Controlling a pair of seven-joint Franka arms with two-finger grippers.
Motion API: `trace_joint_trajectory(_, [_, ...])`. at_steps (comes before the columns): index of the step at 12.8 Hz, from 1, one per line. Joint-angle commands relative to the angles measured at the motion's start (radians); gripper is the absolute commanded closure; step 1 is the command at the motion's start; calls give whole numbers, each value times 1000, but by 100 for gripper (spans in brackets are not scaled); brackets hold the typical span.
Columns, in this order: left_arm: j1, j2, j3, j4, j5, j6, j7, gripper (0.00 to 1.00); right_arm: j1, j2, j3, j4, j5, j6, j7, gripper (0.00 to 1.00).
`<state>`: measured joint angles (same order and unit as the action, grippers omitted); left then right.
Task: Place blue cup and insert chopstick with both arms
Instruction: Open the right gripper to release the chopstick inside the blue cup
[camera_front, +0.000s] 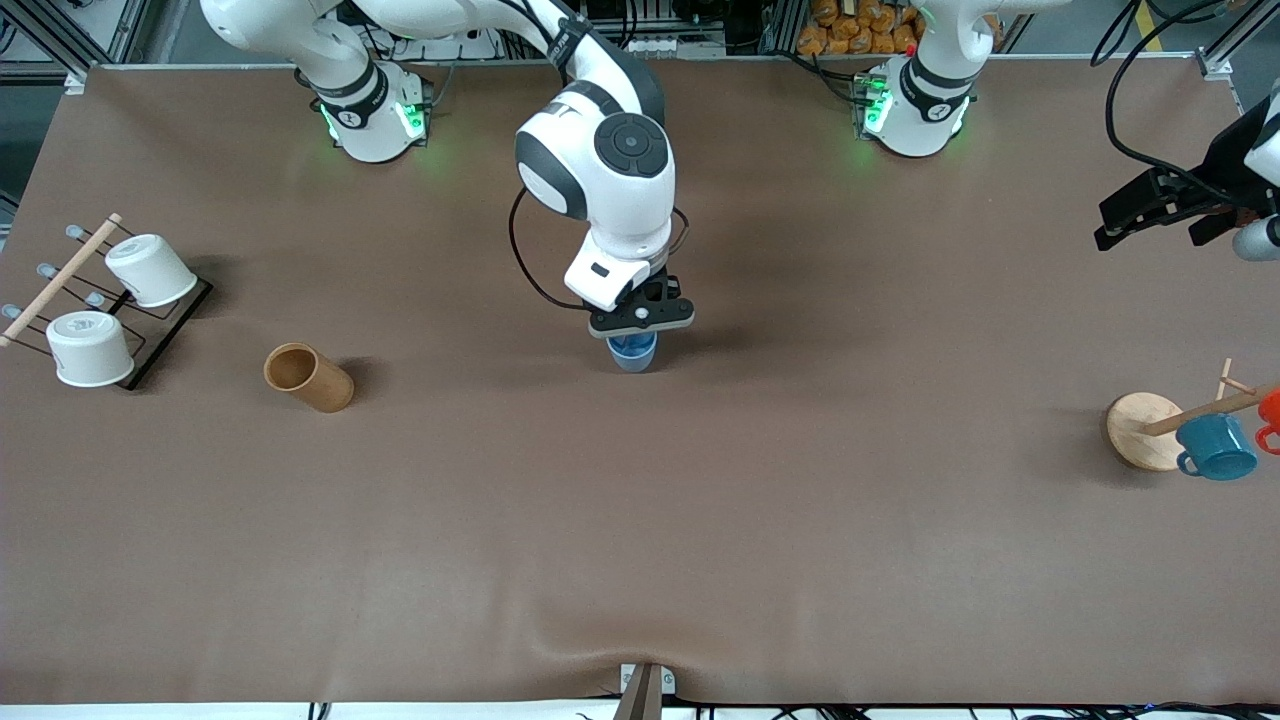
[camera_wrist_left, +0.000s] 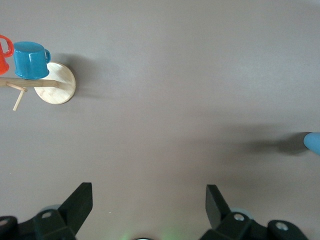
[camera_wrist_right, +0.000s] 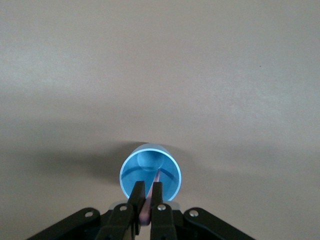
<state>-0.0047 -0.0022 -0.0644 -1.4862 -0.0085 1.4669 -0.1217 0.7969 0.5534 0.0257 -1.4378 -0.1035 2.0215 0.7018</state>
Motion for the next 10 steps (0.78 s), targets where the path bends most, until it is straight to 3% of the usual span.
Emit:
trace_joint_trajectory(1, [-11, -12, 5, -11, -15, 0, 13, 0, 1, 6, -4, -1, -27, 23, 28, 95])
trace_joint_trajectory(2, [-12, -12, 2, -9, -11, 0, 13, 0, -2, 3, -4, 2, -27, 20, 27, 59])
trace_joint_trajectory(3, [-11, -13, 0, -6, -10, 0, 13, 0, -2, 0, -4, 2, -27, 19, 28, 1])
trace_joint_trajectory(10, [-12, -12, -3, -9, -5, 0, 14, 0, -60, -119, -7, 7, -22, -108, 12, 0])
